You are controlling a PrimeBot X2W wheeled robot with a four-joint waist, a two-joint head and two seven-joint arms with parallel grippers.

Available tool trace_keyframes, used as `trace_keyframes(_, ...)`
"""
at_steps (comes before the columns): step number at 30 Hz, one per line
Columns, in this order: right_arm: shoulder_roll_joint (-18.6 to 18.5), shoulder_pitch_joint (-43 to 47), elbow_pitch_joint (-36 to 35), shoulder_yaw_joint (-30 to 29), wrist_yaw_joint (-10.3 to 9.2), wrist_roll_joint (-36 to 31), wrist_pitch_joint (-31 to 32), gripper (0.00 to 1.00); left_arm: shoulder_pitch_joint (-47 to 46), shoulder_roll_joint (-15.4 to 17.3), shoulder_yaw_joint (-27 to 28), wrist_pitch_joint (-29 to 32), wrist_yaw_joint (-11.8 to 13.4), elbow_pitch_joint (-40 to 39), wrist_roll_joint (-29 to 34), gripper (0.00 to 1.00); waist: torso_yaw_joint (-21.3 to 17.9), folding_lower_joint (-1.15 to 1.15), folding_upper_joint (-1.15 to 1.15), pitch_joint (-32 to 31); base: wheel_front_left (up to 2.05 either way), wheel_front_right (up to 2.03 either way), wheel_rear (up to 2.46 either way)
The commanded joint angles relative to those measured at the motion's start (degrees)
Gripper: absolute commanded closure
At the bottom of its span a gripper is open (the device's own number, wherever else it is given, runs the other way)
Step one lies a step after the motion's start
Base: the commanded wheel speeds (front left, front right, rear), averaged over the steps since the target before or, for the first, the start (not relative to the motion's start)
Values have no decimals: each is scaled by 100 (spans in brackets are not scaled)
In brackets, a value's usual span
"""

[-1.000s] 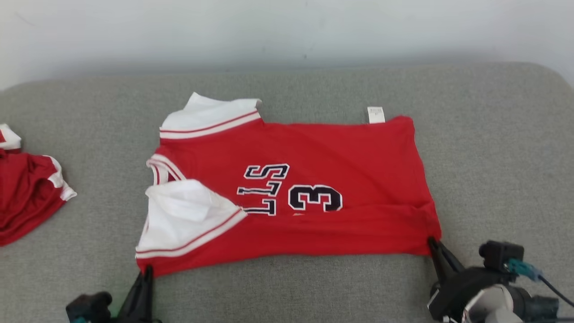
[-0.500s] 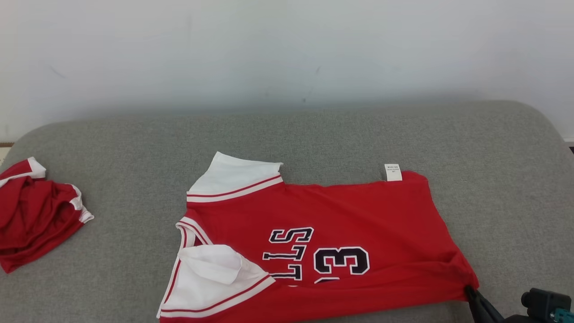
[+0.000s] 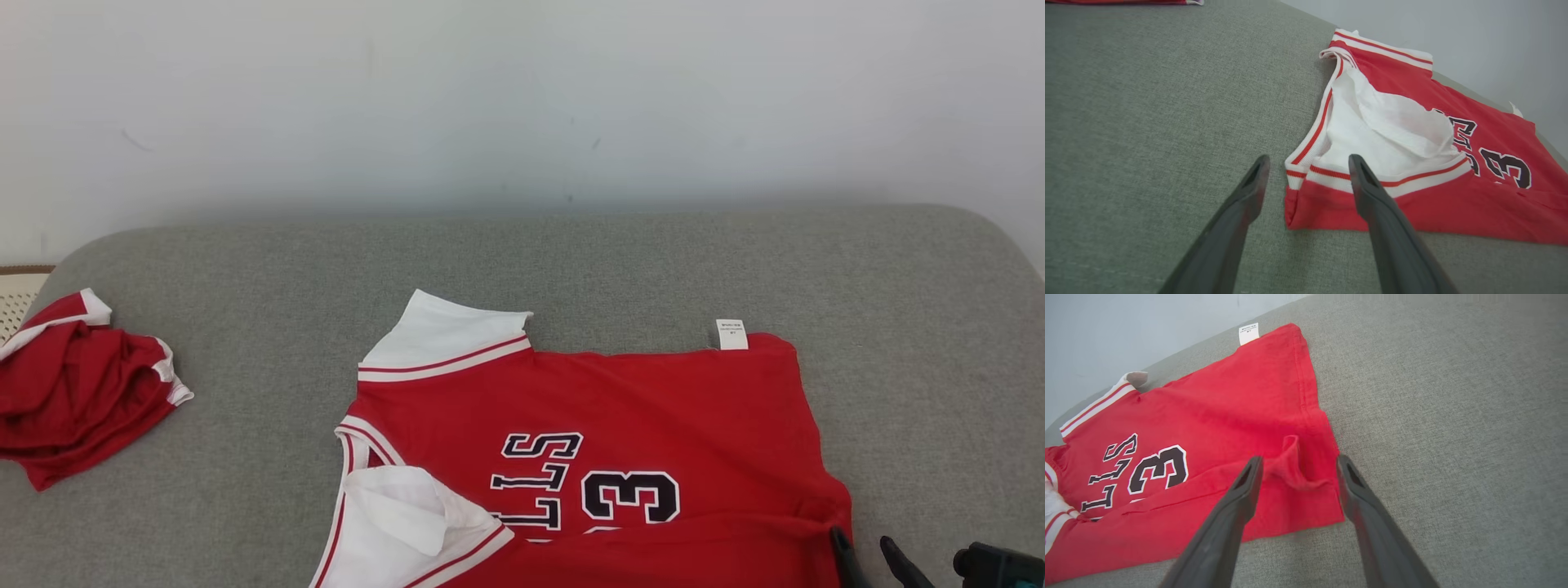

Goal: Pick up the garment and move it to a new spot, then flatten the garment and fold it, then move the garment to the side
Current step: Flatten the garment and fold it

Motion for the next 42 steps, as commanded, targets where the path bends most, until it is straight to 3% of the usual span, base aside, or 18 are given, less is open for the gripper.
trace_keyframes(1,37,33,-46,-3,-1,-39,-55,0,12,12,34,-27,32,-29,45,0,8,1,0,-9,0,0,0)
trace_keyframes(12,210,-17,-598,18,-1,-586,-1086,0,107,-50,498,-58,510,-1270,1089,0,54,1,0,-50,0,0,0)
trace_keyframes(18,228,157,-720,67,-1,-1131,-1613,0,220,-143,633,-59,601,-1785,1491,0,108,1,0,-60,0,0,0)
trace_keyframes(28,410,26,-628,-11,-1,-1293,-1603,0,-197,-10,676,0,290,-1524,1467,0,-28,1,0,82,0,0,0)
trace_keyframes(42,517,-1993,273,302,-1,-1128,-1514,0,-2859,1018,874,1502,-621,-939,681,0,-883,1,0,1333,0,0,0)
